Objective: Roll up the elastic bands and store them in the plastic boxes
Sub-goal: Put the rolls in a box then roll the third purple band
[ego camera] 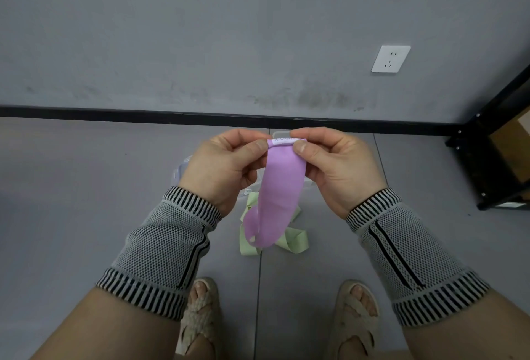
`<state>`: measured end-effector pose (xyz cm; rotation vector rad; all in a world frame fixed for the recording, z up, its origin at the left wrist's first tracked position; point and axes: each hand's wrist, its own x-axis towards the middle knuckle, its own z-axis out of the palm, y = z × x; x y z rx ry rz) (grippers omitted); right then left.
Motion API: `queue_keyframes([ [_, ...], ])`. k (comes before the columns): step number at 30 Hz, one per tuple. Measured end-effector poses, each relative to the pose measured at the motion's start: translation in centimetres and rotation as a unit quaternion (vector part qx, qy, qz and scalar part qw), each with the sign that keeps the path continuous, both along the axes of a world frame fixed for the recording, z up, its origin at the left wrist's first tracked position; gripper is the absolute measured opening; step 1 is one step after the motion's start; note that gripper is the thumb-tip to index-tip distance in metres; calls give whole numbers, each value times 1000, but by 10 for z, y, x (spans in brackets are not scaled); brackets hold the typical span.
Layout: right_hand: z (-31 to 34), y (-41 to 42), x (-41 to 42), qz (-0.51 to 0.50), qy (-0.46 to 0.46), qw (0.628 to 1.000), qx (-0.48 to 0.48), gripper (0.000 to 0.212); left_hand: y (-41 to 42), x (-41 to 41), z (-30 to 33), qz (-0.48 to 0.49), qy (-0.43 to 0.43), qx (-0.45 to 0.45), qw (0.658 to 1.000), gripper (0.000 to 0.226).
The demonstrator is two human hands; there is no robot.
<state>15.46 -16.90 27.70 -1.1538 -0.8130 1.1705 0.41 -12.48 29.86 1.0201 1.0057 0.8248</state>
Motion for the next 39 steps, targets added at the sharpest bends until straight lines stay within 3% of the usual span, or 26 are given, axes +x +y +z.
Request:
queue_keyframes([
  [3,1,-1,-1,0,-14,1000,1,17,-1,2,0,14,1,11,1000,17],
  [11,0,-1,-1,-61,-177,982,20,21,-4,8,-1,36,16,17,999,15],
  [15,-1,-2,-2,-50,-190,980,24,26,-3,6,-5,36,70,73,994,10],
  [22,-2,-2,-3,-37,-200,979,5,16,-3,5,-5,48,73,102,991,13],
  [28,1,-2,-3,-50,-185,981,15,21,-3,7,-5,31,75,63,995,10],
  [39,-3,-1,-4,-12,-171,985,11,16,-5,6,-2,22,84,101,991,13],
])
